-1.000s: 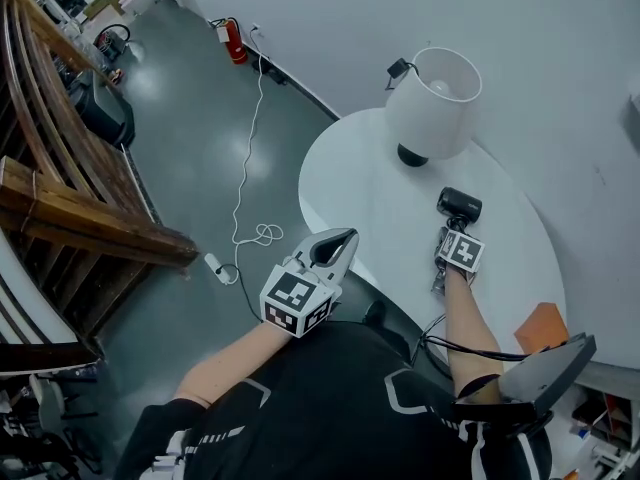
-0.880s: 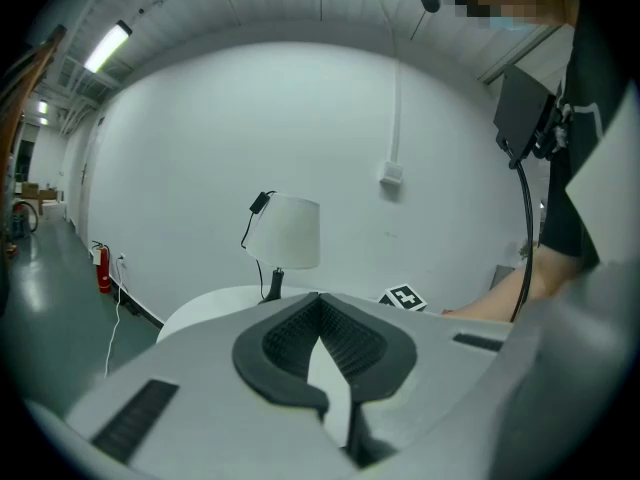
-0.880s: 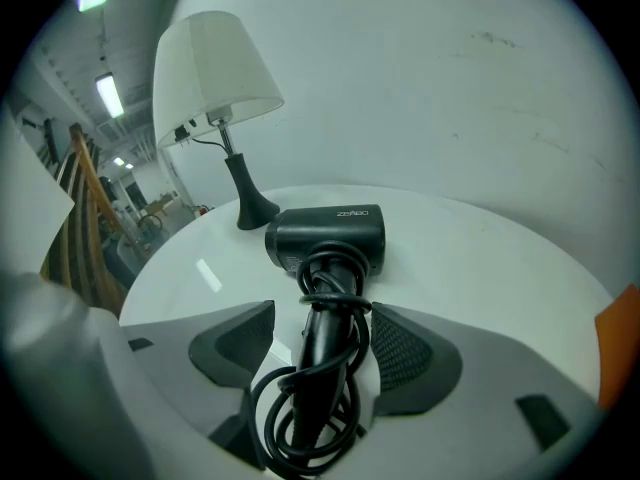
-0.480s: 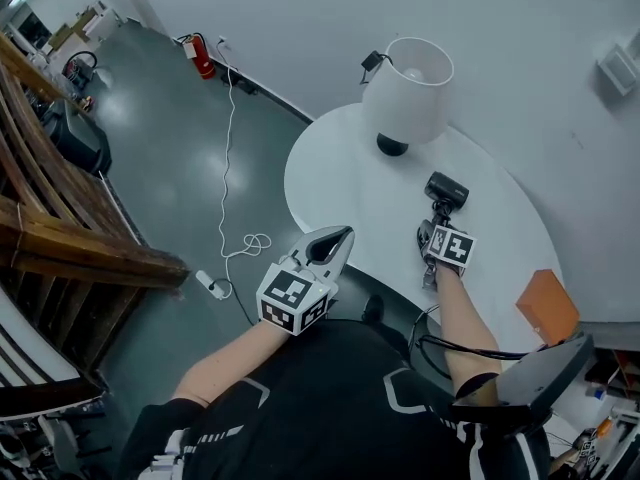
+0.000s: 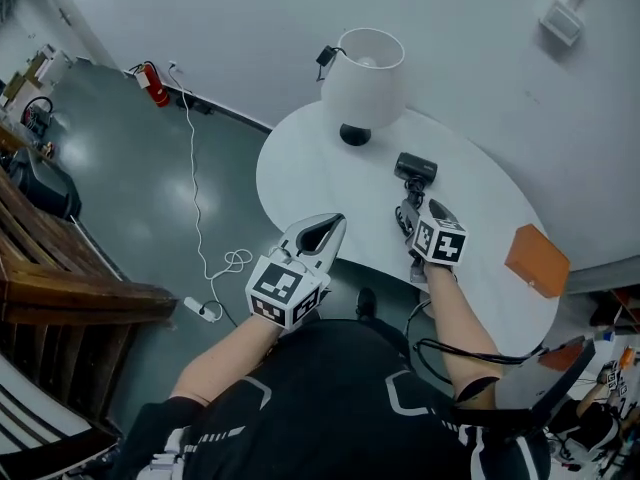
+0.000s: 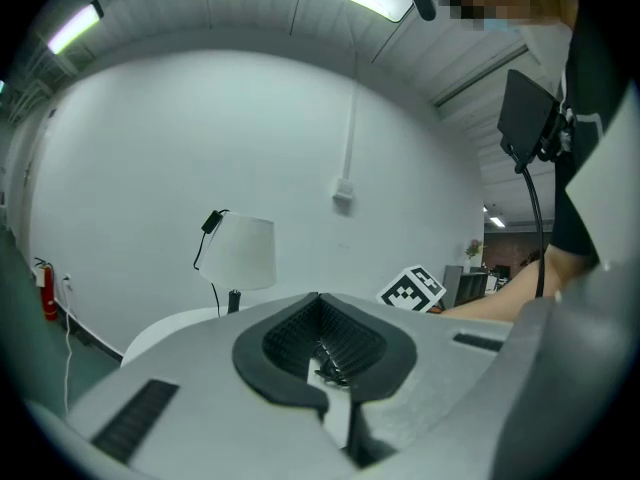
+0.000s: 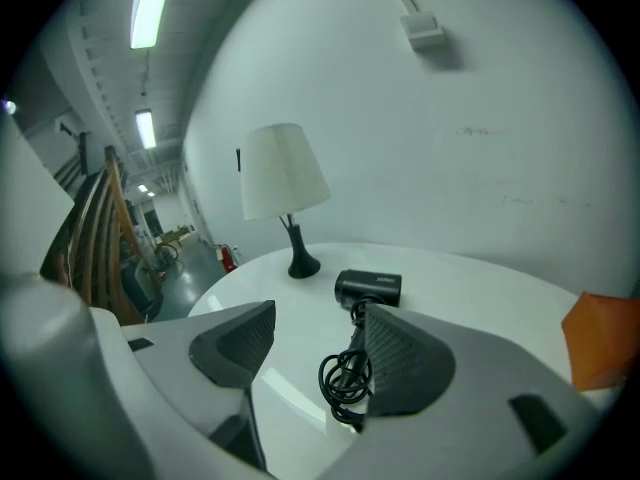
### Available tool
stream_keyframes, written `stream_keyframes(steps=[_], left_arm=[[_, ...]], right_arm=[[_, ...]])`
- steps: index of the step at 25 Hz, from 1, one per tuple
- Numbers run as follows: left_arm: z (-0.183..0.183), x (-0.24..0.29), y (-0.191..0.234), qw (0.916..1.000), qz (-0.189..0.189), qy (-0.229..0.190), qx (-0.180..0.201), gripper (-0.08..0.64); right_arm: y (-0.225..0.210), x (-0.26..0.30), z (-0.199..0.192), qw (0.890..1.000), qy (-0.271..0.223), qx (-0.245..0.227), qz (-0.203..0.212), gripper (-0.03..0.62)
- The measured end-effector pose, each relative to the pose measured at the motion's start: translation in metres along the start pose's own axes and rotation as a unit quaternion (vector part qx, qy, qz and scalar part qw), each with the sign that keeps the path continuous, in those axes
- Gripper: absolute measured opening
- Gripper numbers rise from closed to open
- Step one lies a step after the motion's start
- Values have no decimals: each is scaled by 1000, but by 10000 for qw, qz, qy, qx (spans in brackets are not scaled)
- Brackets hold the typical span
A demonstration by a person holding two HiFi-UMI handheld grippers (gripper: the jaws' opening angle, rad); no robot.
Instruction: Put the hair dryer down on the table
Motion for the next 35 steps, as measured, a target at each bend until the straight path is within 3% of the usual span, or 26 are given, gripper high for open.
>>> stream_keyframes(steps=[4, 13, 16, 18, 26, 35], left_arm=[[8, 1, -8, 9993, -343, -148, 55, 6], [31, 7, -19, 9958, -790, -438, 151, 6], [40, 7, -25, 9929, -1051, -530, 142, 6], [48, 7, -28, 9906, -1199, -648, 95, 6], [67, 2, -61, 9844, -1560, -774, 263, 5], [86, 9, -97, 9823, -1589, -912, 394, 5]], right_arm=[[19, -37, 21, 9983, -409, -398, -88, 287], [51, -131, 52, 9853, -1617, -427, -333, 284], [63, -165, 61, 9767, -2031, -441, -536, 201], [71, -184, 66, 9715, -2203, -555, -674, 190], [83, -237, 74, 9597, -2557, -693, -940, 117], [58, -264, 74, 9599, -2517, -835, -913, 101]])
Point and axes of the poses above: the fingertips, and each gripper's own axes: x forward along the fingers, y to its left, z out of its top, the point moved 5 cm from there along -x, backward along the fingers, and after that the axes turned 8 degrees about z, right-handed, at the moved point
